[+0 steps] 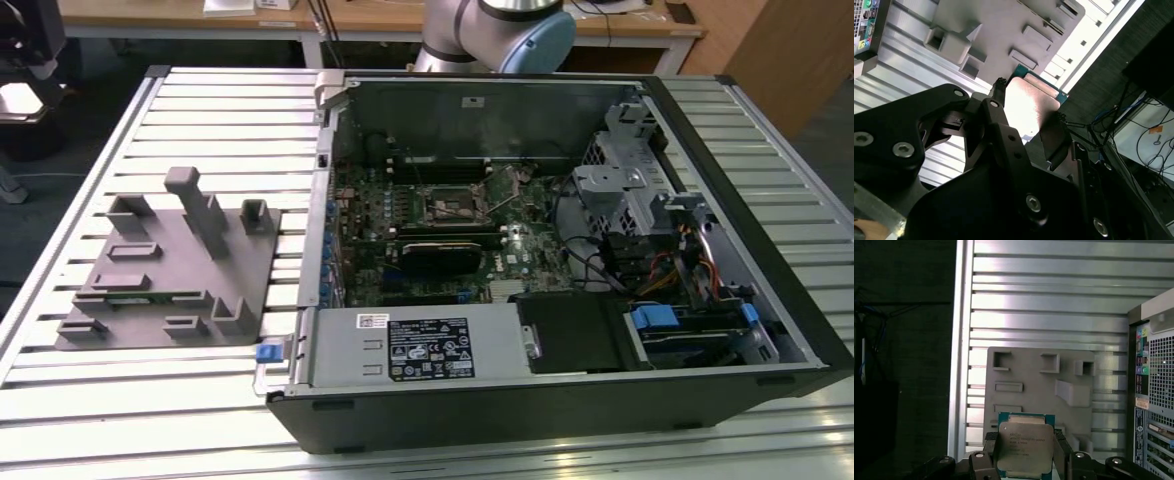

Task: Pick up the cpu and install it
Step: 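Pick up the cpu and move it towards the insertion slot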

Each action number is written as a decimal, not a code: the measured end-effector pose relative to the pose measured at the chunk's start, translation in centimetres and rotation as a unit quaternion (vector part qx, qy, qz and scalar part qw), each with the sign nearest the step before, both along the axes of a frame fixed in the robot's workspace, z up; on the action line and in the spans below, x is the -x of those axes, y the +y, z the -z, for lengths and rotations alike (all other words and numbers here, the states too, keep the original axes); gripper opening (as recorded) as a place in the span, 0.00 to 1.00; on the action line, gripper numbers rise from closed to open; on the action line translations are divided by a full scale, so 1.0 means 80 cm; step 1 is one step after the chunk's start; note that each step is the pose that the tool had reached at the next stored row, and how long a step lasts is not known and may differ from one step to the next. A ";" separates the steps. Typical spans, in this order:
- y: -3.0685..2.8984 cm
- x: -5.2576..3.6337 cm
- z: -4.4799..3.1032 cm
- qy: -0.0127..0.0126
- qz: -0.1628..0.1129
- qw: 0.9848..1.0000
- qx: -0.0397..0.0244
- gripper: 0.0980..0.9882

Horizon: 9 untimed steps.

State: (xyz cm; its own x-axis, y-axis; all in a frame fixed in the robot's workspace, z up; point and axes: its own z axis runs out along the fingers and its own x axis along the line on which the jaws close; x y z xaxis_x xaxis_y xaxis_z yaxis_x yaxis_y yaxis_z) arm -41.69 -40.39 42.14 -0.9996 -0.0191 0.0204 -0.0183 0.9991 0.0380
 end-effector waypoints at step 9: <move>0.0000 -0.005 0.0000 0.000 0.000 1.000 0.000 0.48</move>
State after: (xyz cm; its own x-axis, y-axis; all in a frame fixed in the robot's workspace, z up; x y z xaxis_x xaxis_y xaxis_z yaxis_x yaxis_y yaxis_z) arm -41.26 -40.40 42.14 -0.9996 -0.0192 0.0204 -0.0184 0.9991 0.0380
